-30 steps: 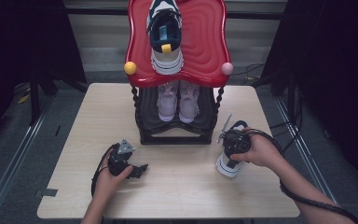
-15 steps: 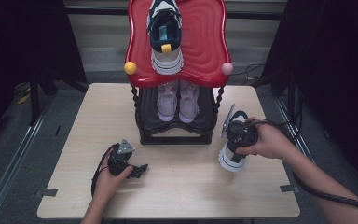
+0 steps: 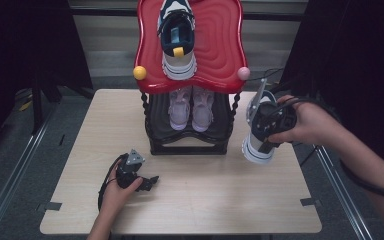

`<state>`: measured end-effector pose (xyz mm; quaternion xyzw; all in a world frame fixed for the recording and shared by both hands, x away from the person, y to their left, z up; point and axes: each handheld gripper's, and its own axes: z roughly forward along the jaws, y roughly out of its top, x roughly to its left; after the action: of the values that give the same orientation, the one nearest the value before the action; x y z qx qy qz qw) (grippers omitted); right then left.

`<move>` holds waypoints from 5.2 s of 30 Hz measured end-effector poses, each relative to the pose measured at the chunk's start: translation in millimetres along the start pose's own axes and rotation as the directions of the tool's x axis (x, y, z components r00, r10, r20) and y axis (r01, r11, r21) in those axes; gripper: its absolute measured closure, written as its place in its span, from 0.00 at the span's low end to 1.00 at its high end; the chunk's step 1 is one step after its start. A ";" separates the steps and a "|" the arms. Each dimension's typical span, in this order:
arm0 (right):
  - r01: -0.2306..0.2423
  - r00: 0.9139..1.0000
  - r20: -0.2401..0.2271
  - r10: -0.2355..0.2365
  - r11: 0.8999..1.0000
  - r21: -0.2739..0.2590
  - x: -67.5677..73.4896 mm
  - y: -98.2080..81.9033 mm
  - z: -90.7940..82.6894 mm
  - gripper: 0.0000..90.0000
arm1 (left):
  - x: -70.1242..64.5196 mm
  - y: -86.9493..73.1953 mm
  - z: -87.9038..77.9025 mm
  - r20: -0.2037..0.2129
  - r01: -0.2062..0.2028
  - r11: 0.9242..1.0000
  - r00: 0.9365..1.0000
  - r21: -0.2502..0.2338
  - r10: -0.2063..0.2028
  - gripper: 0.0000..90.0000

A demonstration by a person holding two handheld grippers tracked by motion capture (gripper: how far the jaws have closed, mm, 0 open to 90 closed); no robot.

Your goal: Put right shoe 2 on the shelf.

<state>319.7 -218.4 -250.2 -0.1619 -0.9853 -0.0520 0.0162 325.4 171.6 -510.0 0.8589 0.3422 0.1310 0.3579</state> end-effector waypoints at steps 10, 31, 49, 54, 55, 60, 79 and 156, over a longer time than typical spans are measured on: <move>0.052 0.989 0.137 -0.057 0.998 0.042 8.1 18.9 -77.0 0.81 | 0.5 0.0 -0.2 -0.002 -0.009 1.000 1.000 0.005 0.009 0.04; 0.156 0.910 0.380 -0.167 0.986 0.059 18.0 89.2 -173.1 0.81 | 0.3 0.2 0.2 0.002 -0.013 1.000 1.000 0.008 0.013 0.03; 0.256 0.895 0.358 -0.267 0.964 0.078 -9.3 138.7 -141.0 0.81 | -0.5 0.2 0.6 0.005 -0.011 1.000 1.000 0.016 0.011 0.01; 0.274 0.891 0.356 -0.282 0.959 0.074 -18.9 144.8 -135.9 0.80 | -0.5 0.3 1.2 0.008 -0.013 1.000 1.000 0.011 0.013 0.00; 0.275 0.889 0.360 -0.284 0.958 0.078 -20.6 146.1 -134.6 0.80 | -0.7 0.2 1.4 0.008 -0.010 1.000 1.000 0.008 0.010 0.00; 0.274 0.892 0.351 -0.285 0.958 0.082 -28.4 152.4 -129.0 0.80 | -0.5 0.4 1.3 0.009 -0.016 1.000 1.000 0.012 0.015 0.00; 0.282 0.881 0.371 -0.293 0.956 0.085 -46.7 161.1 -122.3 0.79 | -0.6 0.2 1.5 0.006 -0.014 1.000 1.000 0.010 0.014 0.00; -0.005 0.976 0.219 0.015 0.999 -0.047 -31.8 125.7 -163.3 0.21 | -1.0 0.2 1.9 0.009 -0.009 1.000 1.000 0.006 0.009 0.00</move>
<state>392.6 -127.6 -77.1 -0.1719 -0.9788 -0.0567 -0.0963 325.6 169.8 -511.2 0.8622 0.3370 0.1277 0.3560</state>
